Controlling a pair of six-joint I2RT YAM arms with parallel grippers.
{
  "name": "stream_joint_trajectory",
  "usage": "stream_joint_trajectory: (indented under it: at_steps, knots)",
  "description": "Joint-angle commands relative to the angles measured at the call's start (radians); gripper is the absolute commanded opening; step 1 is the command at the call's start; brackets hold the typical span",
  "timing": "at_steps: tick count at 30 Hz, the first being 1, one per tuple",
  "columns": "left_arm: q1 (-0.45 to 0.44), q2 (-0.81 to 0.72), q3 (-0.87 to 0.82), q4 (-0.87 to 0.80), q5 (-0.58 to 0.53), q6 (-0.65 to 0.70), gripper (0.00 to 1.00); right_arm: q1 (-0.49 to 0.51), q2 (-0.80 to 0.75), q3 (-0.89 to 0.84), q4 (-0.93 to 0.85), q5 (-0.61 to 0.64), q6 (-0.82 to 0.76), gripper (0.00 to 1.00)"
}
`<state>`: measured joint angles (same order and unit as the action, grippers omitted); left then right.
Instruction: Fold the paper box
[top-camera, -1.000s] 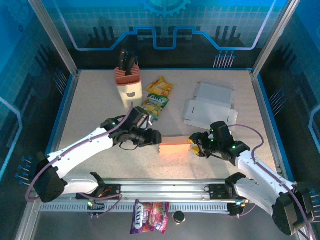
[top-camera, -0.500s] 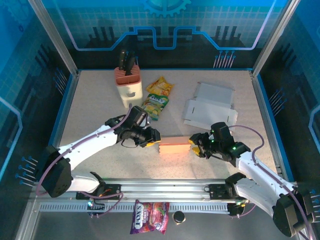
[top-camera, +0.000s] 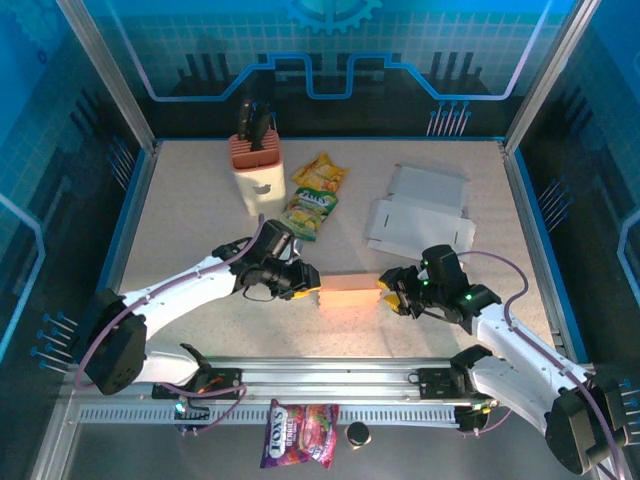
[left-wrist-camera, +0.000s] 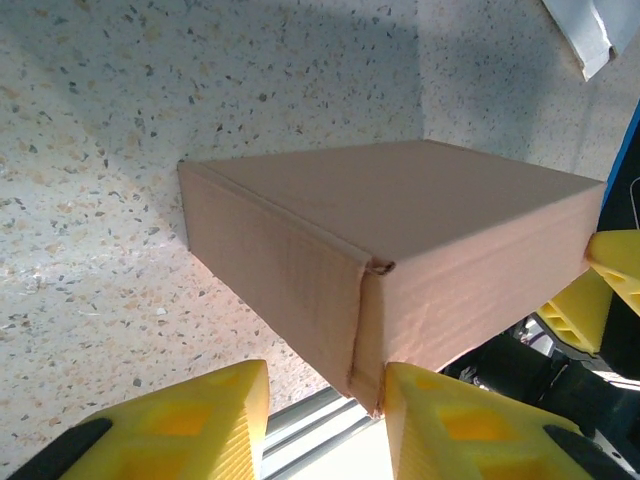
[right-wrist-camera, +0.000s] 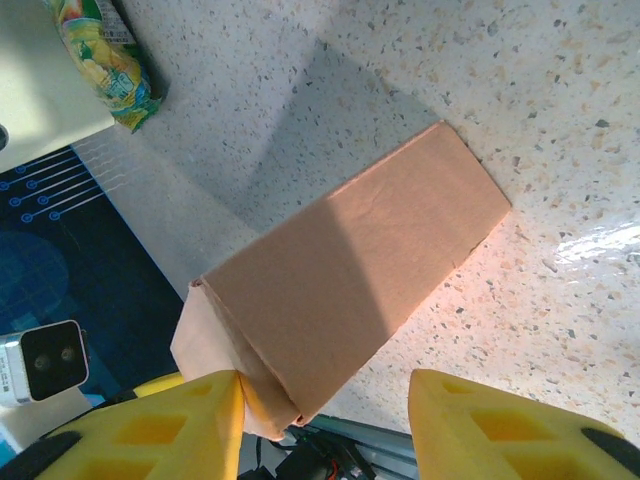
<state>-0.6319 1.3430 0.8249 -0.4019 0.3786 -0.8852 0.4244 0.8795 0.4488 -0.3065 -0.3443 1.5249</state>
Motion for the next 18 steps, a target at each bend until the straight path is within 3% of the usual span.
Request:
stream_joint_trajectory:
  at_steps: [1, 18]
  knots:
    - [0.005, 0.014, -0.037, 0.003, 0.016, 0.005, 0.35, -0.013, 0.003, -0.031, -0.096, 0.014, -0.02, 0.46]
    - [0.004, -0.002, -0.05, -0.03, -0.003, 0.042, 0.32, -0.013, 0.01, 0.075, -0.222, 0.028, -0.057, 0.37]
